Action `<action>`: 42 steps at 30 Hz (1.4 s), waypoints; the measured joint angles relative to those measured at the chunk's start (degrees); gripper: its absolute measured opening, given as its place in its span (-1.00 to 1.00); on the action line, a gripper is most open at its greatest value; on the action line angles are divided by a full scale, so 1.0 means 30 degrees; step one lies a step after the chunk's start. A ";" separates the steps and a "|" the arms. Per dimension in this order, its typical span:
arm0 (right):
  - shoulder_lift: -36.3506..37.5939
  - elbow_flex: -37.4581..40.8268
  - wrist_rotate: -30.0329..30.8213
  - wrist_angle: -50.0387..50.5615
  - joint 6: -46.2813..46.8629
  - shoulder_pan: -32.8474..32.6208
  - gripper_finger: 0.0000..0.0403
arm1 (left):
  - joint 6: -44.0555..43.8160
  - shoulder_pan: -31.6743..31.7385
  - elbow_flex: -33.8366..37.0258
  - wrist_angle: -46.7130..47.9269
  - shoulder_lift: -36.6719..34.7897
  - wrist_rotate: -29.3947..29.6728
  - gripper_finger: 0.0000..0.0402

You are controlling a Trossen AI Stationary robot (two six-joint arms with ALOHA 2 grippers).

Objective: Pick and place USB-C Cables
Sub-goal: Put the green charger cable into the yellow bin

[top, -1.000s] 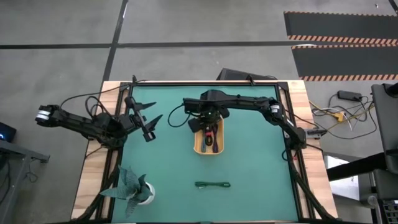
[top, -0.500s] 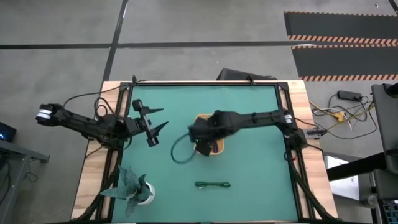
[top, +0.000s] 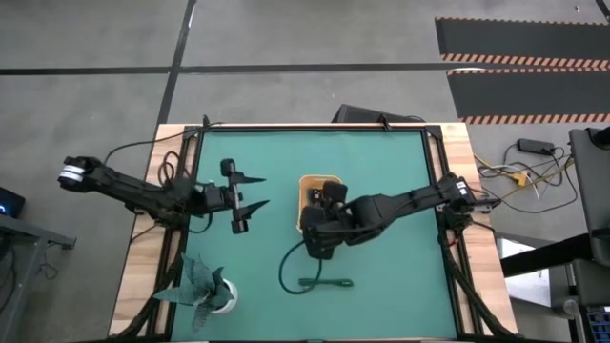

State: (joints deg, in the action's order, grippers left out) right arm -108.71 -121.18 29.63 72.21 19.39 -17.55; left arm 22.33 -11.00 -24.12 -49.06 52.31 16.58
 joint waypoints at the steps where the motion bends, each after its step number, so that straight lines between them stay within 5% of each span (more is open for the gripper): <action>1: 0.0140 0.0382 0.0020 -0.0178 -0.0317 -0.0093 -0.51 | -0.0011 0.0000 -0.0027 0.0021 0.0201 -0.0014 0.15; 12: 0.2862 0.6780 -0.0023 -0.4340 -0.1198 -0.1070 -0.62 | -0.2470 -0.0133 0.0096 0.0262 0.1738 -0.0035 0.15; 23: 0.6402 1.5876 -0.0576 -1.3915 -0.1302 -0.2313 -0.64 | -0.4877 -0.0248 0.0125 0.0117 0.2329 -0.0043 0.15; 35: 0.5157 2.0926 -0.2300 -2.2724 -0.2124 -0.3783 -0.65 | -0.5366 -0.0248 0.0060 -0.0028 0.2302 -0.0043 0.15; 42: 0.3736 2.1208 -0.4022 -2.3462 -0.0819 -0.4071 -0.62 | -0.5392 -0.0248 0.0031 -0.0087 0.2302 -0.0035 0.15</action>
State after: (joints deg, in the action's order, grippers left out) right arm -97.51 -57.55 17.56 1.83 16.93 -29.76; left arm 6.15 -11.75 -24.03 -49.32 59.22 16.47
